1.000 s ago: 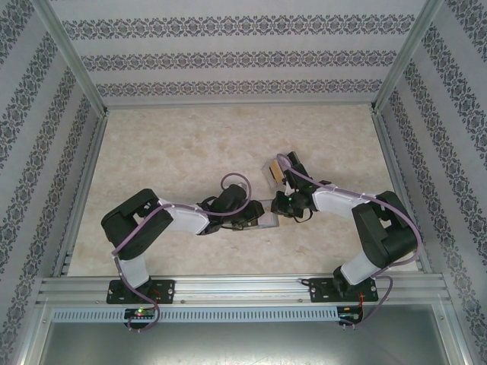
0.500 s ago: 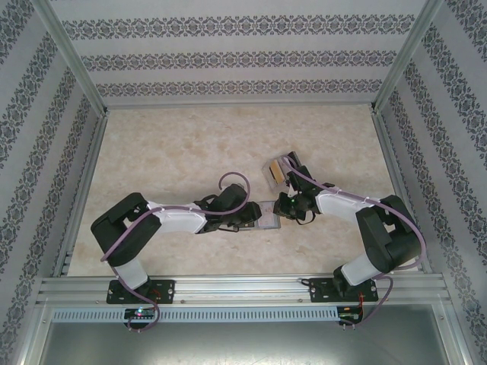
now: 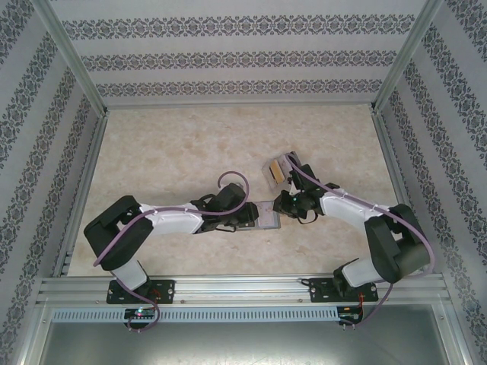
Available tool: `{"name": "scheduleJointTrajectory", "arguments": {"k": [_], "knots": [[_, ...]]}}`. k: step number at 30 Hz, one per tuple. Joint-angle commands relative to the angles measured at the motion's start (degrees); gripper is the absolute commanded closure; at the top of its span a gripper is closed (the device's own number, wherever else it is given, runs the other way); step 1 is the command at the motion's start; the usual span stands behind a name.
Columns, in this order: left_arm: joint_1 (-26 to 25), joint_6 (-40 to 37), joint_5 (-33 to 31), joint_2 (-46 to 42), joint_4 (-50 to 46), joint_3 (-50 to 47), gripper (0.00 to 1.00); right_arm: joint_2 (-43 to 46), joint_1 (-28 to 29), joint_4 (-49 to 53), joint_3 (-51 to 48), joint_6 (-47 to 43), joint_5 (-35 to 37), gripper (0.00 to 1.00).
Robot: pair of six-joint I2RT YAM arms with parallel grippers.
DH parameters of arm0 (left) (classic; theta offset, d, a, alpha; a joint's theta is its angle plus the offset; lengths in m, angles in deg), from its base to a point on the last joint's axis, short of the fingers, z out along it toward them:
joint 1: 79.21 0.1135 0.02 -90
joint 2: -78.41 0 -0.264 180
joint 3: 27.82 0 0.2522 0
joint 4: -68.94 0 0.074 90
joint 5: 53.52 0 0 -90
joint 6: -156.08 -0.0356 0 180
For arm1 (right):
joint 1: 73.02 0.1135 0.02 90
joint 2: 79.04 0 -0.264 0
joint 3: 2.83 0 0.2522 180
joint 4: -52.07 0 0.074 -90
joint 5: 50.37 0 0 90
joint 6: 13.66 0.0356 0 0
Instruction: Put the credit cards into the card holder
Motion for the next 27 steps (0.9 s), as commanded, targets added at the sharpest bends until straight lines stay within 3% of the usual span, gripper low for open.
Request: {"name": "scheduleJointTrajectory", "arguments": {"k": [1, 9, 11, 15, 19, 27], "knots": [[0.3, -2.6, -2.4, -2.8, -2.0, 0.6, 0.56, 2.6, -0.2, 2.5, 1.9, -1.8, 2.1, 0.78], [1.9, -4.4, -6.2, -6.7, -2.4, -0.9, 0.47, 6.7, -0.6, 8.0, 7.6, -10.0, 11.8, 0.69], [3.0, -4.8, -6.4, -7.5, -2.1, -1.1, 0.41, 4.5, -0.7, 10.8, 11.3, -12.8, 14.3, 0.65], [5.7, -6.1, -4.7, -7.6, -1.2, -0.8, 0.35, -2.3, -0.6, 14.8, 19.1, -17.9, 18.3, 0.68], [8.8, -7.7, -0.7, -6.6, -0.2, 0.2, 0.27, -9.7, 1.3, 20.8, 28.1, -22.7, 27.5, 0.69], [11.9, -8.0, 4.3, -3.4, 1.2, 3.3, 0.13, -19.9, 1.5, 24.6, 38.9, -26.6, 27.6, 0.67]]}}
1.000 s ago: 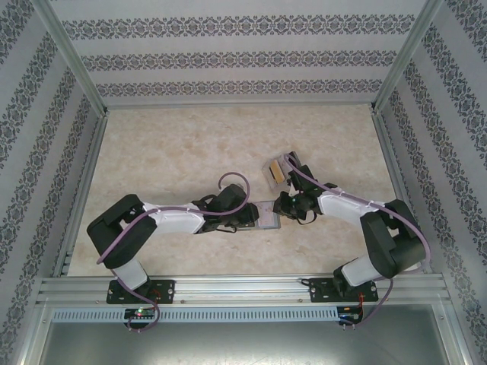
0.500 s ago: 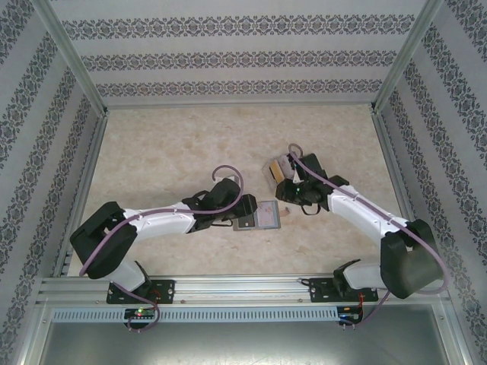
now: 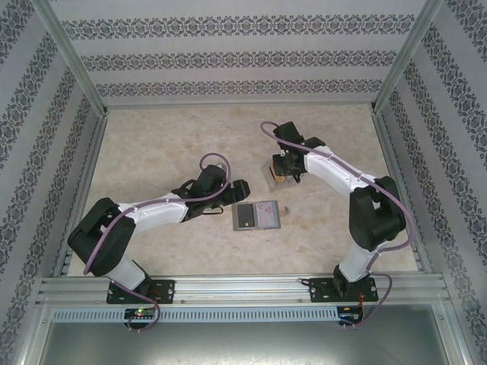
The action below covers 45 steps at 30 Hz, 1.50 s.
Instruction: Put the credit cards into the card holder
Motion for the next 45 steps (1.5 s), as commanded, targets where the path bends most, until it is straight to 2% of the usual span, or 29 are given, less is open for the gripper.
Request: {"name": "scheduleJointTrajectory", "arguments": {"k": [1, 9, 24, 35, 42, 45], "knots": [[0.9, -1.4, 2.8, 1.4, 1.4, 2.9, 0.12, -2.7, 0.9, 4.1, 3.8, -3.2, 2.0, 0.67], [1.5, -1.0, 3.6, 2.6, 1.1, 4.0, 0.12, -7.8, 1.4, 6.0, 8.2, -4.4, 1.7, 0.64], [2.1, -0.7, 4.9, 2.8, 1.9, 4.3, 0.12, -15.2, 3.0, 9.2, 12.9, -5.3, 7.7, 0.62], [2.4, -0.1, 5.0, 2.2, 2.4, 3.4, 0.12, -16.9, 6.5, 10.0, 14.1, -6.6, 22.5, 0.62], [2.4, 0.2, 5.2, 2.4, 2.6, 3.4, 0.12, -16.0, 6.6, 9.2, 13.6, -7.3, 24.0, 0.71], [2.4, 0.2, 5.2, 2.4, 2.5, 3.5, 0.12, -15.7, 6.6, 8.9, 13.3, -7.3, 24.0, 0.72]]}}
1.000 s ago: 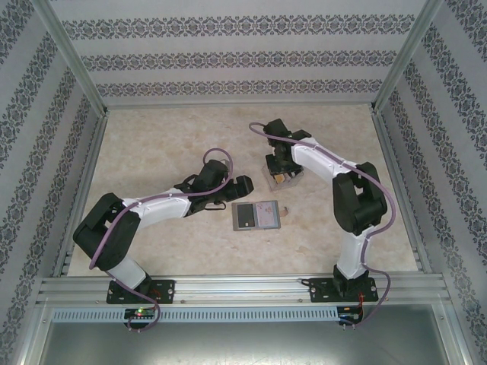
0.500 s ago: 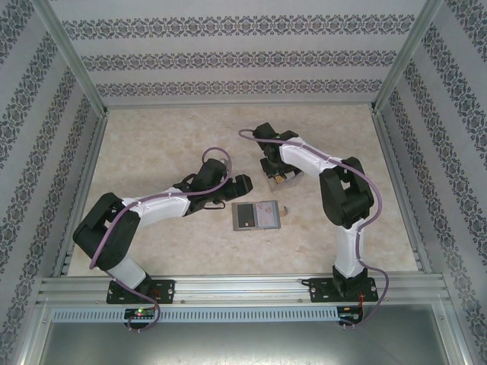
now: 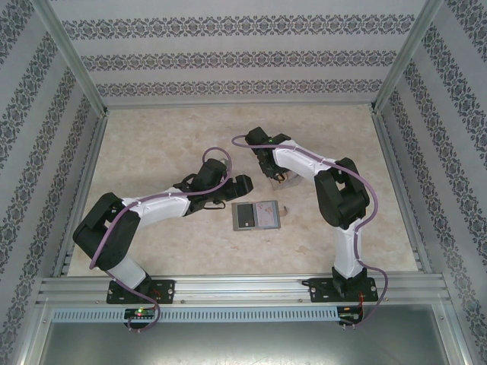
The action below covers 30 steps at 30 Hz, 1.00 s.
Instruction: Put the credit cards into the card holder
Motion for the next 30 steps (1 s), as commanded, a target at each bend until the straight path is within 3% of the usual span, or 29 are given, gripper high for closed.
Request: {"name": "scheduleJointTrajectory", "arguments": {"k": [1, 30], "knots": [[0.8, 0.3, 0.3, 0.1, 2.0, 0.4, 0.12, 0.9, 0.2, 0.3, 0.3, -0.9, 2.9, 0.72], [0.8, 1.1, 1.3, 0.7, 2.4, 0.7, 0.13, 3.8, -0.6, -1.3, -2.3, -1.4, 2.9, 0.85]]}}
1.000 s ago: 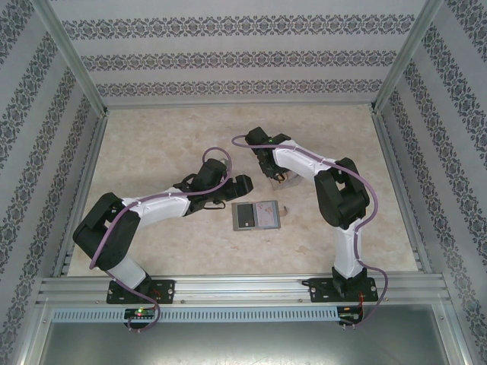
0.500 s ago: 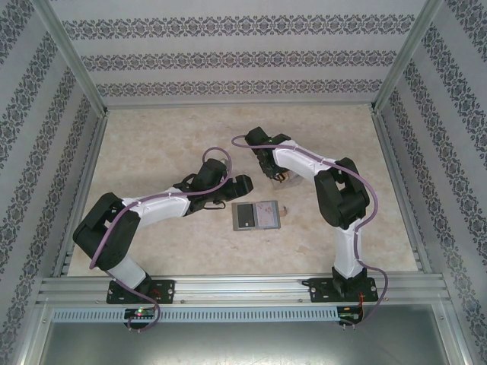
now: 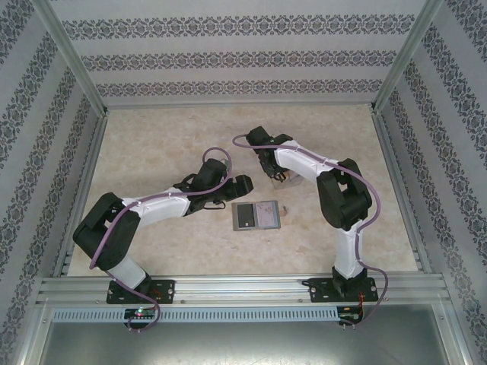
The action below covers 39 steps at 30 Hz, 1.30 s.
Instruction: Put the credit cards into the card holder
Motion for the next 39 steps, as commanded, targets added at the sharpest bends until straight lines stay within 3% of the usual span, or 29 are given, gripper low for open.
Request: {"name": "scheduleJointTrajectory", "arguments": {"k": [1, 12, 26, 39], "knots": [[0.8, 1.0, 1.0, 0.8, 2.5, 0.7, 0.13, 2.3, -0.5, 0.2, -1.0, -0.4, 1.8, 0.86], [0.8, 1.5, 1.0, 0.8, 3.0, 0.2, 0.13, 4.3, -0.6, 0.6, -1.5, -0.1, -0.5, 0.93], [0.8, 2.0, 0.8, -0.9, 2.9, -0.1, 0.13, 17.6, -2.3, -0.8, -7.3, 8.7, -14.8, 0.96], [2.2, 4.9, 3.5, -5.1, 8.0, -3.6, 0.13, 38.6, -7.6, -15.4, -28.0, 22.7, -39.1, 0.96]]}}
